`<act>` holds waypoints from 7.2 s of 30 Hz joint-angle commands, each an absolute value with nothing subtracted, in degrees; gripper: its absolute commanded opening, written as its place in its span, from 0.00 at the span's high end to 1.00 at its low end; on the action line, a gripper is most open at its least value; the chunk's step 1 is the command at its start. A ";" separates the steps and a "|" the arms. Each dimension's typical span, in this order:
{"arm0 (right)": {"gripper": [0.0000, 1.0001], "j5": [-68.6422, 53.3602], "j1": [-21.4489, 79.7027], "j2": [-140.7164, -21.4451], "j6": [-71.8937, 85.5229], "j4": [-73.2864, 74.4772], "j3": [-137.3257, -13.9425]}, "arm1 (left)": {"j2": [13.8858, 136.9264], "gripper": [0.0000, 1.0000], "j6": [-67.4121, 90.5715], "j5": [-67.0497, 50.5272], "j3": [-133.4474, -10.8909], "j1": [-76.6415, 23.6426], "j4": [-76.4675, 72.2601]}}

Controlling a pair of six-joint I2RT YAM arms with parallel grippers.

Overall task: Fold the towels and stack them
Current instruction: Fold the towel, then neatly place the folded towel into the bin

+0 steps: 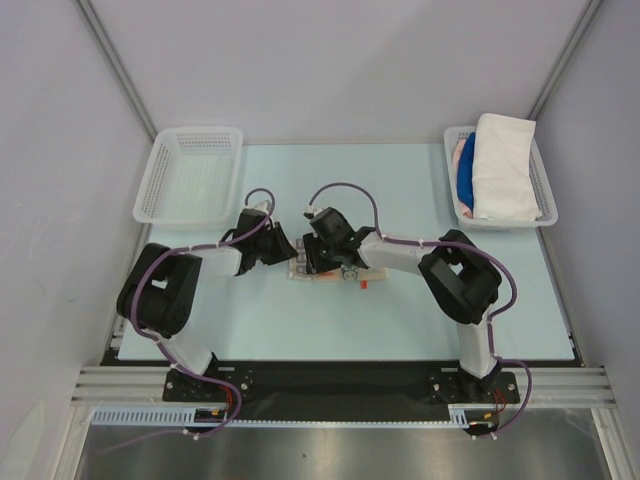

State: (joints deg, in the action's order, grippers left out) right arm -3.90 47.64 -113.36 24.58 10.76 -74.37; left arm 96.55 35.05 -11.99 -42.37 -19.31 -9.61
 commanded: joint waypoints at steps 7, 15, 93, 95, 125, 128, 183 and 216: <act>0.46 -2.20 42.02 -107.67 17.94 10.98 -76.46 | 97.03 0.90 32.43 -8.53 -42.01 -20.13 3.07; 0.36 2.99 35.70 -111.00 12.40 12.92 -82.00 | 94.84 0.94 31.12 -7.03 -42.19 -20.13 6.24; 0.37 -22.94 34.89 -109.49 29.09 2.81 -69.86 | 83.41 0.22 32.87 -1.56 -48.08 -21.97 19.35; 0.37 -23.20 35.16 -110.91 29.18 3.68 -71.01 | 82.97 0.21 33.31 -4.03 -46.32 -21.54 17.94; 0.37 -18.79 36.03 -117.86 24.17 8.00 -81.82 | 90.79 0.27 32.18 -3.09 -49.65 -18.11 18.44; 0.37 -20.03 36.12 -119.96 24.08 7.91 -83.66 | 89.39 0.23 28.58 2.45 -54.22 -18.11 22.22; 0.83 -16.70 38.76 -119.62 20.65 -3.16 -80.42 | 106.70 0.28 22.05 -15.74 -61.09 -16.26 20.93; 0.39 -10.02 38.67 -114.62 23.29 -1.31 -80.07 | 93.17 1.00 18.90 16.60 -63.37 -21.80 18.81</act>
